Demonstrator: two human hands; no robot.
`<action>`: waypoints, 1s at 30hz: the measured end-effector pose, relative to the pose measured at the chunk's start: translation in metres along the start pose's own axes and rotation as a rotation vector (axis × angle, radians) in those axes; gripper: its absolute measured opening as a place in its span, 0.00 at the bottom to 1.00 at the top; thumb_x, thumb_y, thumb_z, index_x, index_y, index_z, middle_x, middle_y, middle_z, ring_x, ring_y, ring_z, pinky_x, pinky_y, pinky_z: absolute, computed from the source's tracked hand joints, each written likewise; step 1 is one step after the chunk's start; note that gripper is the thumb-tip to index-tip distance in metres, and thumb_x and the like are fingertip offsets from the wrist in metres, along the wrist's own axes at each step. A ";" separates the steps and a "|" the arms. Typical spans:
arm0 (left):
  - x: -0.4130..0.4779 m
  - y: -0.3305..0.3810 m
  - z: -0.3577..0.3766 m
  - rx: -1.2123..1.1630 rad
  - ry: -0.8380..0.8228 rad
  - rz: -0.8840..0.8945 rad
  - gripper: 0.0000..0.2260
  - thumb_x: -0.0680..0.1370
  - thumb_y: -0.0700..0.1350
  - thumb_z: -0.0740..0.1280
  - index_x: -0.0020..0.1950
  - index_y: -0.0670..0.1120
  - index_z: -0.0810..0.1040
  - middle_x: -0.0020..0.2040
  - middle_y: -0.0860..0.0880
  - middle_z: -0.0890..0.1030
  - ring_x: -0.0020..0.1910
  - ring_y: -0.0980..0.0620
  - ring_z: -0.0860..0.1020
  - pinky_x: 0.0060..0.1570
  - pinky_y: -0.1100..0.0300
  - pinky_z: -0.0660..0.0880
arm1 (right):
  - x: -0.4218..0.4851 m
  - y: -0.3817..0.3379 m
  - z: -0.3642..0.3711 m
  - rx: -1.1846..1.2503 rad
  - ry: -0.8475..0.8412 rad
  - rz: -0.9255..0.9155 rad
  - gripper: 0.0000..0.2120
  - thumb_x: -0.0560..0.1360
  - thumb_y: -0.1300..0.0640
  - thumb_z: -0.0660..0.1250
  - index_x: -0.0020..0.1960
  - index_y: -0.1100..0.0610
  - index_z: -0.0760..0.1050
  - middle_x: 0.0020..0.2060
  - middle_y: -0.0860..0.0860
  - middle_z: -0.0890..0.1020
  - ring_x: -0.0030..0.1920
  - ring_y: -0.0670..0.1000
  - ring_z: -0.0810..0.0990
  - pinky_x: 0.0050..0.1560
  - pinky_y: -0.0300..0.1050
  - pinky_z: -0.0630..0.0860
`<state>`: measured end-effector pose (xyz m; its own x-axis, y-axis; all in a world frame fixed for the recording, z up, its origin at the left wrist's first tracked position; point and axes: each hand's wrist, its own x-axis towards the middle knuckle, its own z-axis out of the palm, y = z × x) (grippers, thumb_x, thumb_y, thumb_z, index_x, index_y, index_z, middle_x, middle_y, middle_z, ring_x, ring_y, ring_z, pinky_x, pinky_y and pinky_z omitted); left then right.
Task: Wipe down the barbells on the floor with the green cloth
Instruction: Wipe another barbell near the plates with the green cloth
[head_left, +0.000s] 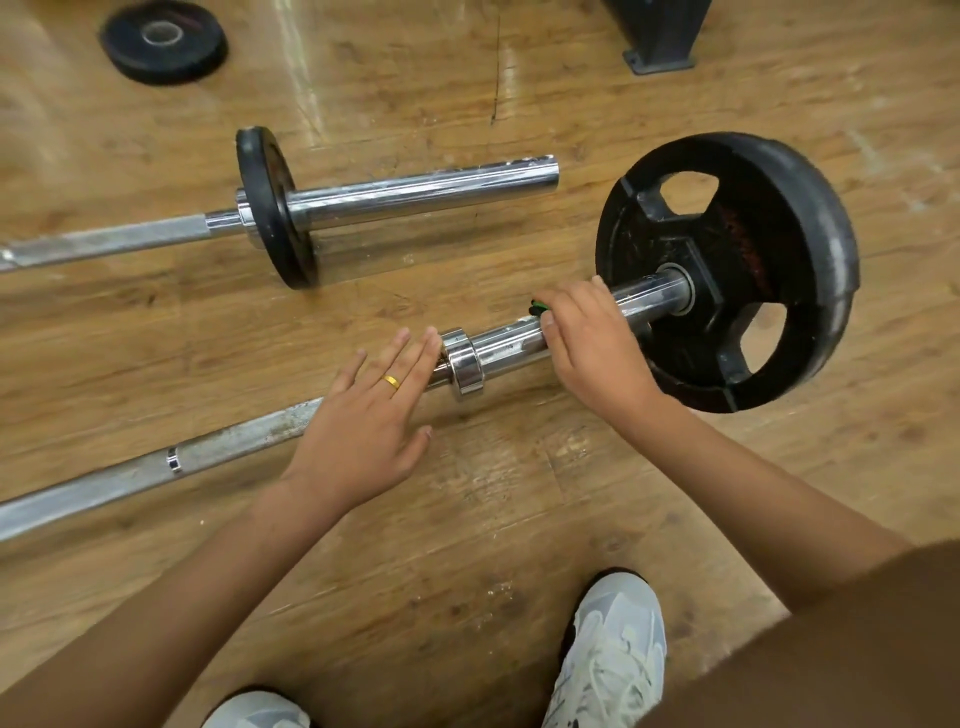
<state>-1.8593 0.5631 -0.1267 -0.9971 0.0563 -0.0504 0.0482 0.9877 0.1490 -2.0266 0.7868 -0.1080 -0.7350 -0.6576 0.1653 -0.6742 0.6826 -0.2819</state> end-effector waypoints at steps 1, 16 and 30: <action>0.002 -0.003 0.000 0.001 -0.005 -0.001 0.43 0.77 0.55 0.68 0.84 0.46 0.46 0.83 0.51 0.50 0.82 0.49 0.51 0.78 0.46 0.54 | 0.004 0.003 -0.002 -0.028 -0.012 -0.039 0.16 0.84 0.57 0.55 0.67 0.60 0.75 0.59 0.54 0.79 0.63 0.54 0.75 0.77 0.53 0.57; 0.028 -0.025 -0.006 -0.052 -0.011 -0.023 0.44 0.78 0.58 0.66 0.83 0.49 0.41 0.83 0.53 0.50 0.82 0.53 0.45 0.79 0.47 0.51 | 0.039 0.006 0.002 -0.060 -0.028 0.020 0.17 0.85 0.54 0.54 0.67 0.57 0.75 0.59 0.51 0.79 0.60 0.53 0.73 0.61 0.50 0.63; 0.043 -0.048 -0.008 -0.113 -0.029 0.022 0.44 0.79 0.54 0.67 0.83 0.51 0.39 0.80 0.57 0.46 0.80 0.57 0.43 0.79 0.49 0.53 | 0.058 0.019 0.007 -0.015 -0.036 -0.041 0.16 0.84 0.58 0.55 0.65 0.63 0.76 0.57 0.57 0.79 0.58 0.58 0.74 0.63 0.54 0.68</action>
<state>-1.9053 0.5173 -0.1280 -0.9937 0.0835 -0.0743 0.0615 0.9636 0.2603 -2.0815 0.7589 -0.1099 -0.7037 -0.6962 0.1420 -0.7050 0.6592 -0.2616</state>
